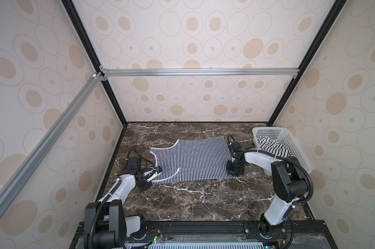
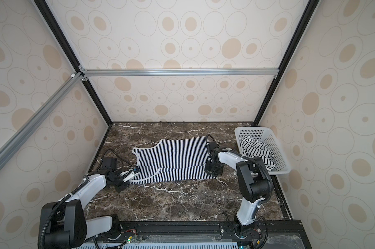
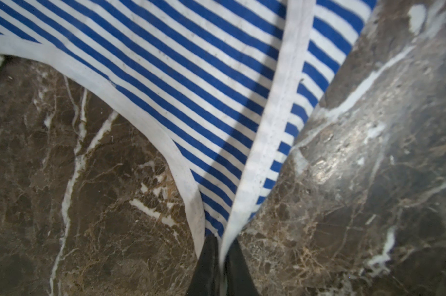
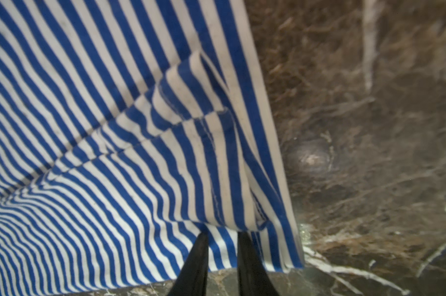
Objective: Fold and stack tank tops
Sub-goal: Smooth out the tank top at the center of the table.
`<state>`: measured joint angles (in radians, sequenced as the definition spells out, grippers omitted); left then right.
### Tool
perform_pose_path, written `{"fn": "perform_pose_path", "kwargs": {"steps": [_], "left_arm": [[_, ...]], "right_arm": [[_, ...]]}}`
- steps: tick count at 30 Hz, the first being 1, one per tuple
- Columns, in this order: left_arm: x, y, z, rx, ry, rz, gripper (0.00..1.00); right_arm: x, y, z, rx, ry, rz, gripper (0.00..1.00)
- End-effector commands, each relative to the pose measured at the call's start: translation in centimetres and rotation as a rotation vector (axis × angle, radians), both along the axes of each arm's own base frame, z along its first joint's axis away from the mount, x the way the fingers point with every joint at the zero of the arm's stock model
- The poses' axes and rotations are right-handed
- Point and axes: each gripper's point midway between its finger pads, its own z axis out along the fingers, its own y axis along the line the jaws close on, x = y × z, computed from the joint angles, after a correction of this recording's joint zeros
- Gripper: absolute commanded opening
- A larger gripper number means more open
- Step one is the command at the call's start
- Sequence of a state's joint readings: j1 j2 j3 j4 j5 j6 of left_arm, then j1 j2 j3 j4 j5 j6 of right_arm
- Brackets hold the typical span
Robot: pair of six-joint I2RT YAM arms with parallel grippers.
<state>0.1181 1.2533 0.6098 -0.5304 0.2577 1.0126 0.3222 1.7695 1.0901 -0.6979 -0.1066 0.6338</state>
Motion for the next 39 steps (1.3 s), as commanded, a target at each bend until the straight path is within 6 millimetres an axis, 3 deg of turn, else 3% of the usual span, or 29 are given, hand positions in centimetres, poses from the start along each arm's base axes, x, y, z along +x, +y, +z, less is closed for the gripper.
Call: {"fn": "perform_pose_path", "kwargs": {"steps": [1,9,20,24,32,36,39], "left_arm": [[-0.2,0.3,0.2,-0.011,0.038,-0.037,0.09],[0.0,1.2,-0.5,-0.044,0.115,-0.028,0.13],[1.1,2.2,-1.2,-0.035,0.147,0.0,0.4],[1.4,3.1,-1.2,-0.006,0.136,0.019,0.45],[2.2,3.1,2.3,-0.022,0.044,0.055,0.56],[2.9,2.3,3.9,-0.076,-0.007,0.084,0.6],[2.9,1.6,4.0,-0.104,-0.009,0.099,0.59]], "right_arm": [[0.1,-1.0,0.4,-0.034,0.009,-0.001,0.23],[0.4,-1.3,-0.2,-0.046,0.028,0.0,0.23],[0.0,-1.8,-0.5,-0.069,0.044,-0.008,0.23],[-0.2,-2.1,-0.1,-0.078,0.047,-0.009,0.23],[-0.3,-1.2,2.7,-0.034,-0.014,-0.005,0.24],[-0.5,0.0,2.4,-0.021,-0.01,0.019,0.24],[-0.6,0.8,1.8,-0.012,0.001,0.031,0.24]]}}
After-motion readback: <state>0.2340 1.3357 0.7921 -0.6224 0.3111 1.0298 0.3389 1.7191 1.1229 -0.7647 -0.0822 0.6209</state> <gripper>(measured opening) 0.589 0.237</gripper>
